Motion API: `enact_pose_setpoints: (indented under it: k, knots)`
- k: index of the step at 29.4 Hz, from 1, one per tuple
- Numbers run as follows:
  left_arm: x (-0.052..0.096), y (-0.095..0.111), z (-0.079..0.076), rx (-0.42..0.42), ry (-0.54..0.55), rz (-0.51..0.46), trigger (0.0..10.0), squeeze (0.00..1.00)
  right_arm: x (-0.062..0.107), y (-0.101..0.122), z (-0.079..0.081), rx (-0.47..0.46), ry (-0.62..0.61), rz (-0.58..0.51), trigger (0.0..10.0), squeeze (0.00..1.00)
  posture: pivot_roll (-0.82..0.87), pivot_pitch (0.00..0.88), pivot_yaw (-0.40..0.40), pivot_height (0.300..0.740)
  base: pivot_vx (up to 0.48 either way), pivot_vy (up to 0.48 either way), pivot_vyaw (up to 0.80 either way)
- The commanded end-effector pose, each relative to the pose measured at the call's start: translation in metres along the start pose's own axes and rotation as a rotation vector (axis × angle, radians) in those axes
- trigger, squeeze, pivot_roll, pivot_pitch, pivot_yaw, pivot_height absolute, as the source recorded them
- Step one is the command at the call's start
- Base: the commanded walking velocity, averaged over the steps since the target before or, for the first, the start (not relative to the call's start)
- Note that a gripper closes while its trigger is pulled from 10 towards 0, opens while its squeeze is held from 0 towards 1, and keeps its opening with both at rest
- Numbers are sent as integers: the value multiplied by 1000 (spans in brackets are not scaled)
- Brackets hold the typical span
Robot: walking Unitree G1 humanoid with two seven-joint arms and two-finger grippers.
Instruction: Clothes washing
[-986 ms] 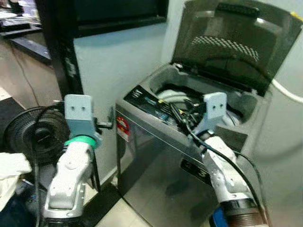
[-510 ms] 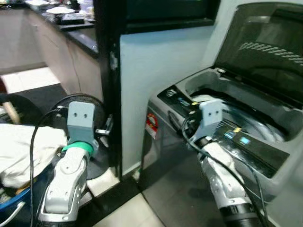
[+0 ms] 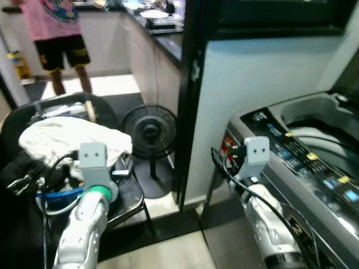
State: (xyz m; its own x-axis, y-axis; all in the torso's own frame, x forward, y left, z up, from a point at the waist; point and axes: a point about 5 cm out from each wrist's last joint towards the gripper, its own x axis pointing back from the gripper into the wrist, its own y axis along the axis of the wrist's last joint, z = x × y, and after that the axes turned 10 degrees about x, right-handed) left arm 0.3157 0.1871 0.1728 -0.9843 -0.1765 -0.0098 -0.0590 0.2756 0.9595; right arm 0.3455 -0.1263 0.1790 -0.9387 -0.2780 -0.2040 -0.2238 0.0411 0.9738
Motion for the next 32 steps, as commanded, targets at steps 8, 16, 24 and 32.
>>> enact_pose_setpoints:
  k: [8,16,24,32]
  knots:
    - [4,-9,-7,-22,-114,52,10000,0,6,-13,0,-9,21,38,10000,0,35,32,-1,740,0,0,800]
    - [8,-16,-8,-121,-127,42,10000,0,6,-16,4,17,69,59,10000,0,24,36,-20,740,0,0,700]
    - [11,-18,-12,-96,-114,20,10000,0,8,-21,5,-2,93,94,10000,0,22,45,-25,740,0,0,0]
    - [12,-14,-17,-53,-148,-29,10000,0,9,-22,6,7,102,81,10000,0,20,47,-23,740,120,0,0]
